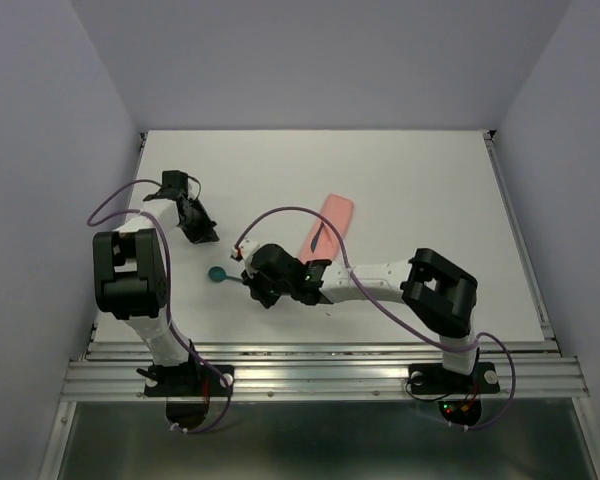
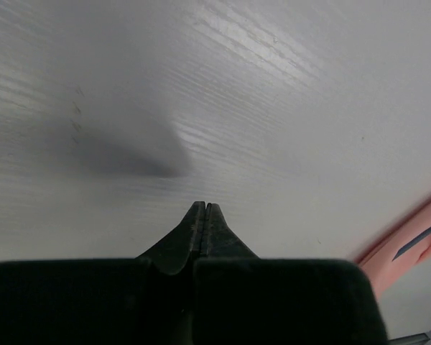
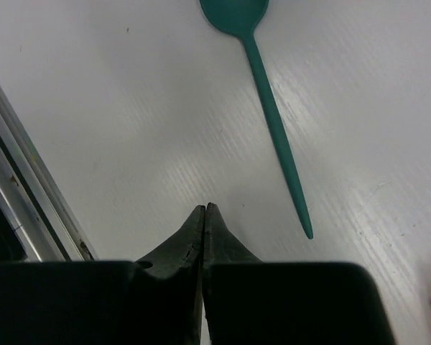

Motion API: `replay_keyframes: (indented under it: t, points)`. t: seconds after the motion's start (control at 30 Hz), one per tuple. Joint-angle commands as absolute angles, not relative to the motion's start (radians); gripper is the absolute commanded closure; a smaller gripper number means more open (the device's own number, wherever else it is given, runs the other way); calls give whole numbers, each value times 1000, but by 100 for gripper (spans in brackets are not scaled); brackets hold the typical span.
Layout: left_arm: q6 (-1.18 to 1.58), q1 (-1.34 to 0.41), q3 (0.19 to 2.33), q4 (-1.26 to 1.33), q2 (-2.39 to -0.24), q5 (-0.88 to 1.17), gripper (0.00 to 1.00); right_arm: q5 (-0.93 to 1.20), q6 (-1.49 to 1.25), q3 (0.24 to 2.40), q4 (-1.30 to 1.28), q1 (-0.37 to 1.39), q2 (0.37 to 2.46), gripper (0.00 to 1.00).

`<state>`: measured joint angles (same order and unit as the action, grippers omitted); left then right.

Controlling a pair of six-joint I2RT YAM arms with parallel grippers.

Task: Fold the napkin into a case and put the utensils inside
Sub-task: Pick up the spoon from the corner of the board.

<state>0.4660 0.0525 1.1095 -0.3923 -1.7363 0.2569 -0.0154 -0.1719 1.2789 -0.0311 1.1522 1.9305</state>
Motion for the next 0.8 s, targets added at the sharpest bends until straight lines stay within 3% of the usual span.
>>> replay_keyframes:
  t: [0.0, 0.53, 0.77]
  points:
    - [440, 55, 1054, -380, -1710, 227, 100, -32, -264, 1282, -49, 1141, 1962, 99]
    - [417, 37, 853, -379, -1599, 186, 100, -81, -334, 1451, -155, 985, 2132, 99]
    - [431, 5, 888, -429, -1528, 131, 100, -75, -265, 1571, -166, 954, 2151, 99]
